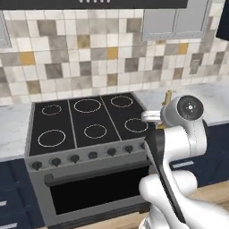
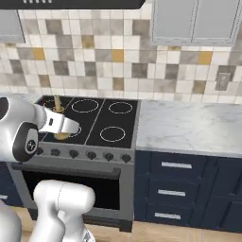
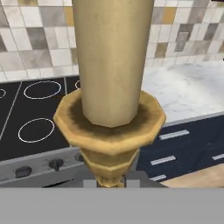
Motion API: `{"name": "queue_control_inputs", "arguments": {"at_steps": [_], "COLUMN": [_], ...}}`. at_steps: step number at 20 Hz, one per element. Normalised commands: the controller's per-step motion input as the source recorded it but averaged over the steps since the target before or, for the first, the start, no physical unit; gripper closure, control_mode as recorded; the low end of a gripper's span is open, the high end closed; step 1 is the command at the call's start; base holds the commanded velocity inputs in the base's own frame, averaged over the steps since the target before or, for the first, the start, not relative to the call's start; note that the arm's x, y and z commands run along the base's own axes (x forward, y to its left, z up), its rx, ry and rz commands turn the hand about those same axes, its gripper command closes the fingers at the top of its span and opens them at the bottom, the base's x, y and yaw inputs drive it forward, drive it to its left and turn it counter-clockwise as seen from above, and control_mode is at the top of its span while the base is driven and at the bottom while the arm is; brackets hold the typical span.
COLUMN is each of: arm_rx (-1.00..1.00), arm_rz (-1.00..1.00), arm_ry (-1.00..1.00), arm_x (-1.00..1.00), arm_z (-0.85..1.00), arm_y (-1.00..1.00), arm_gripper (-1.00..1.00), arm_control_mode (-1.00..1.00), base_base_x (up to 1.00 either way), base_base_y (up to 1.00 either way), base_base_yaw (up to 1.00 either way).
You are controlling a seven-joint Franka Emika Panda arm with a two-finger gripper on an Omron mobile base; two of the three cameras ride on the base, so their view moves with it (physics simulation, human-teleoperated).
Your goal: Pick the candle and candle from the dining table and place them in the open cabinet. Close the cabinet after placing the objects.
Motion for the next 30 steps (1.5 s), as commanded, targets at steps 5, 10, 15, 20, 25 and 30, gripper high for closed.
{"name": "queue_control_inputs", "arguments": {"at_steps": [5,10,15,20,25,30], "arm_rx": [0.0,0.0,0.0,0.0,0.0,0.0], "arm_rz": [0.0,0.0,0.0,0.0,0.0,0.0], "arm_ry": [0.0,0.0,0.0,0.0,0.0,0.0], "arm_x": [0.0,0.0,0.0,0.0,0.0,0.0], "arm_z": [0.0,0.0,0.0,0.0,0.0,0.0], "arm_y": [0.0,0.0,0.0,0.0,0.0,0.0], "arm_gripper": [1.0,1.0,1.0,1.0,1.0,1.0], "arm_control_mode": [1.0,1.0,1.0,1.0,1.0,1.0], "base_base_x": [0.03,0.04,0.1,0.15,0.22,0.52], "base_base_y": [-0.12,-0.13,-0.13,-0.1,-0.01,0.0], "base_base_yaw": [-0.5,-0.47,-0.46,-0.48,-0.51,-0.36]}}
